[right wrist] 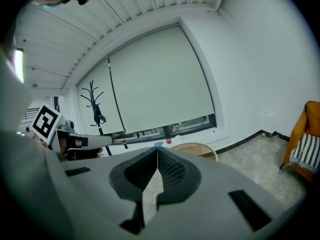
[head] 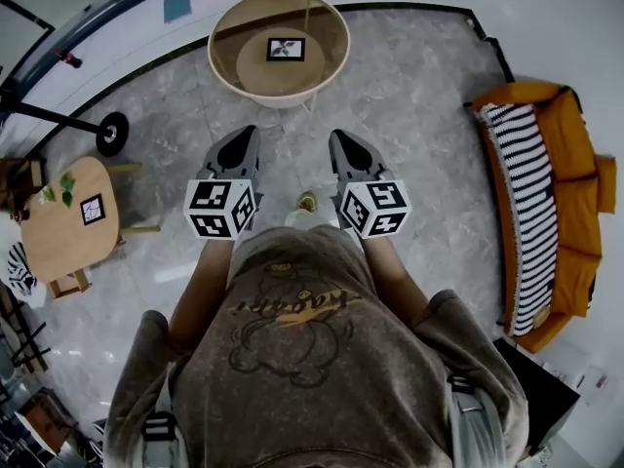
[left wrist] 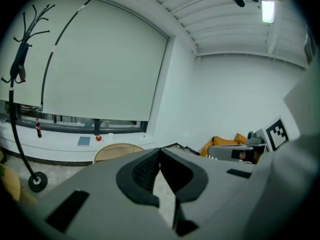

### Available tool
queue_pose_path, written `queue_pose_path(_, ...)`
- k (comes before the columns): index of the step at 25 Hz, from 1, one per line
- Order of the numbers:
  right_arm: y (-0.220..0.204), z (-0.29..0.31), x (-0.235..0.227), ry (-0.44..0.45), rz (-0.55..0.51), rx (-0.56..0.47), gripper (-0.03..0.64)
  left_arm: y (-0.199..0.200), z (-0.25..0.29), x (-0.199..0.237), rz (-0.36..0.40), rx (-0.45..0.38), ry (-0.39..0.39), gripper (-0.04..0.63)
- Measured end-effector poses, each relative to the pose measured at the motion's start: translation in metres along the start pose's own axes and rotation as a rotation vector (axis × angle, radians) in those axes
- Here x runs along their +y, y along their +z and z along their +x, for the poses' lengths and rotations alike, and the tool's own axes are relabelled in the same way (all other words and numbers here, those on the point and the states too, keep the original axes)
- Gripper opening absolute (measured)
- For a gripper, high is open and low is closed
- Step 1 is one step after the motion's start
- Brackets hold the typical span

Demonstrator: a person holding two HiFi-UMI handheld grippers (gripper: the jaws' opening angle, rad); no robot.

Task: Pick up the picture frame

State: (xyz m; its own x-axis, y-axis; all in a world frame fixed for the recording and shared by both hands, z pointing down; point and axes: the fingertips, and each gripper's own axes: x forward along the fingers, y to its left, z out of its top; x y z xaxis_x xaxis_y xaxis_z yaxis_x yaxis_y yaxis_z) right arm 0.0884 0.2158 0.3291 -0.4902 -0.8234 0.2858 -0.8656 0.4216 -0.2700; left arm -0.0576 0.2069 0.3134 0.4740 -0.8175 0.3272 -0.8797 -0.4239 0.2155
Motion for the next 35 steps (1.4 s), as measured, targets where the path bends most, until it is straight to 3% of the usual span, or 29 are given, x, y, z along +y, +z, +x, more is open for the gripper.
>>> queue_pose_path(13,0.017,0.046,-0.039,0.066,-0.034,0.029,0.018,0.021,0.052,0.010,-0.015,-0.042,0.057,0.017)
queue_pose_path(35,0.034,0.140,-0.087,0.014,-0.006,0.057,0.018,0.044,0.154,0.069,-0.021,-0.015,0.021,0.018)
